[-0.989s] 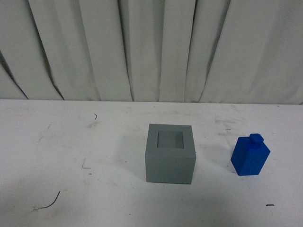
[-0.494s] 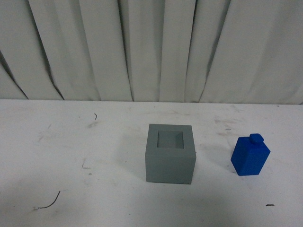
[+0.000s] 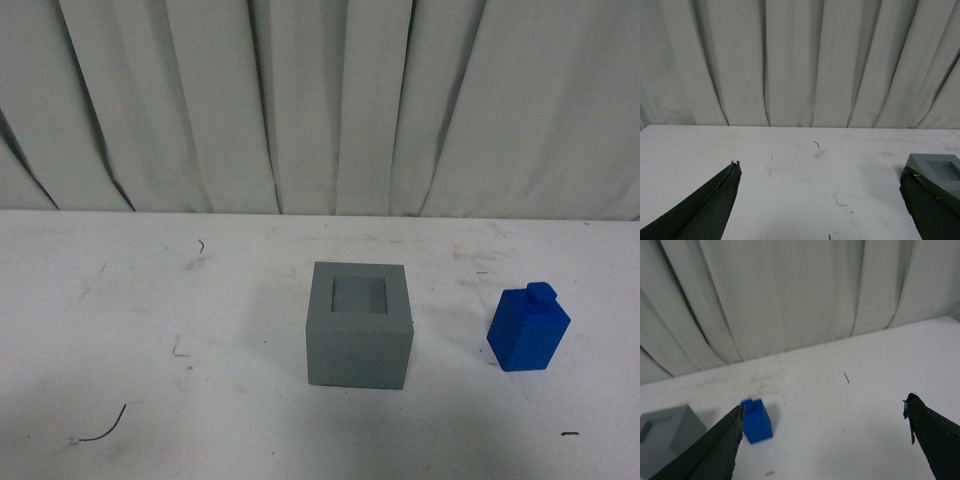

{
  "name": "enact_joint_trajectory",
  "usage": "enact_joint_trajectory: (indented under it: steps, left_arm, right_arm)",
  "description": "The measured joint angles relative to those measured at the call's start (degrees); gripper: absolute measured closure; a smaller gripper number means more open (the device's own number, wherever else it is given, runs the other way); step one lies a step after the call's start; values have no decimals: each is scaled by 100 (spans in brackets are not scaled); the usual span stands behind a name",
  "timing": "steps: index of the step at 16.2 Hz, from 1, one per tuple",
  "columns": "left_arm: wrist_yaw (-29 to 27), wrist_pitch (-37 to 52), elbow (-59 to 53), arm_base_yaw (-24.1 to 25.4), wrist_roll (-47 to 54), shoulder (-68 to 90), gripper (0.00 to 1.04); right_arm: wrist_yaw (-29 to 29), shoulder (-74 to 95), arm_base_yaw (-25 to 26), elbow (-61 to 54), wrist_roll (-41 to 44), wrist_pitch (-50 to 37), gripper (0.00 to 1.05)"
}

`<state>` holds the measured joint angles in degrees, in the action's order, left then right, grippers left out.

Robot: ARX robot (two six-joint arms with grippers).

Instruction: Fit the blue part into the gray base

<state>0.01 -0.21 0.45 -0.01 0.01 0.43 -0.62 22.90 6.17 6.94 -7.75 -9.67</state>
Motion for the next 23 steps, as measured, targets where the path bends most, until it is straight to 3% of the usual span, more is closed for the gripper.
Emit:
enact_joint_trajectory:
  steps: [5, 7, 9, 12, 14, 16, 19, 23]
  left_arm:
    - [0, 2, 0, 0, -2, 0, 7]
    - [0, 2, 0, 0, 0, 0, 7]
    - [-2, 2, 0, 0, -2, 0, 7]
    - [0, 2, 0, 0, 0, 0, 7]
    - [-2, 2, 0, 0, -2, 0, 7]
    - [-2, 2, 0, 0, -2, 0, 7]
    - [-2, 2, 0, 0, -2, 0, 7]
    - [-2, 4, 0, 0, -2, 0, 7]
  right_arm:
    - [-262, 4395, 129, 1915, 175, -3222, 6]
    - [-450, 6343, -105, 3263, 496, -3353, 6]
    - [-870, 7565, -278, 4177, 863, -2898, 6]
    - [-2310, 8056, -474, 4603, 2000, -2555, 6]
    - [-3611, 8065, -509, 4929, 3401, -1499, 6]
    - [-4227, 8220, -479, 5294, 4826, -317, 6]
    - [-4334, 8780, -415, 6131, 7340, 1947, 6]
    - [-3934, 9176, -424, 6798, 9313, 3294, 6]
